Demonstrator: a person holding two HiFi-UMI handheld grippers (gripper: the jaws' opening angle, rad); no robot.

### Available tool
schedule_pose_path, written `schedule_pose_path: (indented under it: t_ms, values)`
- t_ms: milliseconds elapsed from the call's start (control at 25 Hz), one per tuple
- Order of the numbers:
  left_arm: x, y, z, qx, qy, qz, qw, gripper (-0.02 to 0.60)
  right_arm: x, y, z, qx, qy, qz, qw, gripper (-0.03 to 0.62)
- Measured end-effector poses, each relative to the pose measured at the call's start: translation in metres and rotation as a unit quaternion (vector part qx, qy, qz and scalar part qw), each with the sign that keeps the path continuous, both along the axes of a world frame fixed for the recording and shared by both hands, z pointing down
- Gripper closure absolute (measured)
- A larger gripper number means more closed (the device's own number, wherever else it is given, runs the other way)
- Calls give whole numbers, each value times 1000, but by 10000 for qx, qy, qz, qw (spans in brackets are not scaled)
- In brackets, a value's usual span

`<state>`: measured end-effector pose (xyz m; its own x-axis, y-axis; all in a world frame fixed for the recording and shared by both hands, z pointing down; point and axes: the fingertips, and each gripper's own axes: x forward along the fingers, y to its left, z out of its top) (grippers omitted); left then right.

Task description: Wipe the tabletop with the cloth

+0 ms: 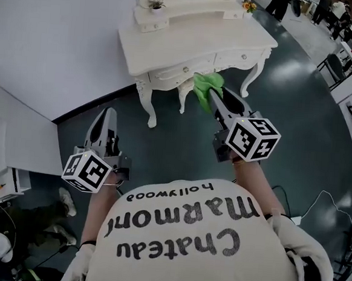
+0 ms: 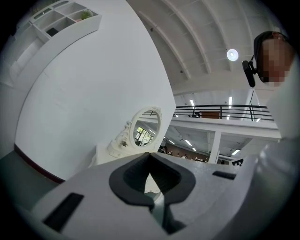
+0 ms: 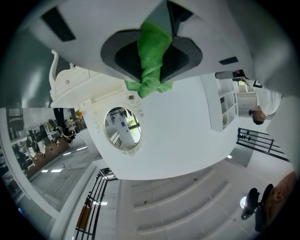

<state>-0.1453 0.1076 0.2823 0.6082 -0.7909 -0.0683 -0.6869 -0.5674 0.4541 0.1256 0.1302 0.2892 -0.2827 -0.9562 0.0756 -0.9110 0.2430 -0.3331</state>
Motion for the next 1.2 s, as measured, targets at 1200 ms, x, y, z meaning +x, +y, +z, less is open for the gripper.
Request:
schedule_pose_path:
  t_ms: [1200]
  values:
    - [-20, -131, 68, -890, 310, -458, 9945, 574, -45, -203, 68, -786, -15, -885, 9930, 464]
